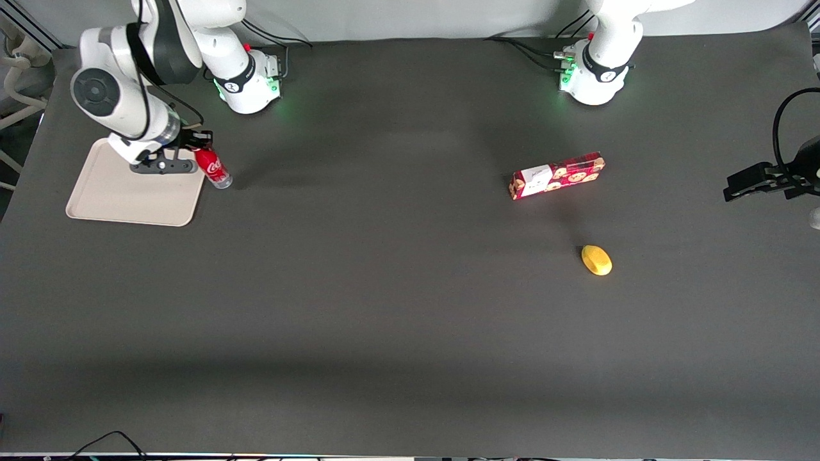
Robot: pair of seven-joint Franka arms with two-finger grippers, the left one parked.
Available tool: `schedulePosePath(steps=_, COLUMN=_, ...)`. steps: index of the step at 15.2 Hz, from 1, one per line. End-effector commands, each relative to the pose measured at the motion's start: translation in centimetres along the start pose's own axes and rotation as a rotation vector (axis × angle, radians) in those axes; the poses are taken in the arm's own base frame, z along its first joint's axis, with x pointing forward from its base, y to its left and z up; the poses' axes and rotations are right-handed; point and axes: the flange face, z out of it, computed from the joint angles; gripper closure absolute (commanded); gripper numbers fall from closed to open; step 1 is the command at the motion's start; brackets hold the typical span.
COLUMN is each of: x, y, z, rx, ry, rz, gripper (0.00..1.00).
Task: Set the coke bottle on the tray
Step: 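Lift the red bottle with the right gripper and carry it over the tray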
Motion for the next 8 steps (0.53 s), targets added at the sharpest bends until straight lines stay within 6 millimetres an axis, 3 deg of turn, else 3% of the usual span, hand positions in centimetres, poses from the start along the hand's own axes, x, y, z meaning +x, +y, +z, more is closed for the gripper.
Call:
schedulePosePath(steps=1, x=0.8, y=1.6, z=-7.5, rx=0.011, ry=0.064, rz=0.057, gripper=1.0)
schedulePosePath(steps=2, x=1.0, y=3.3, z=-8.8, rx=0.032, ry=0.079, rz=0.076, gripper=1.0)
schedulePosePath(steps=5, x=0.8, y=11.4, z=-12.8, rx=0.102, ry=0.141, rz=0.087, gripper=1.0)
schedulePosePath(steps=8, x=-0.6, y=19.7, z=-14.0, rx=0.114, ry=0.172, rz=0.092, gripper=1.0)
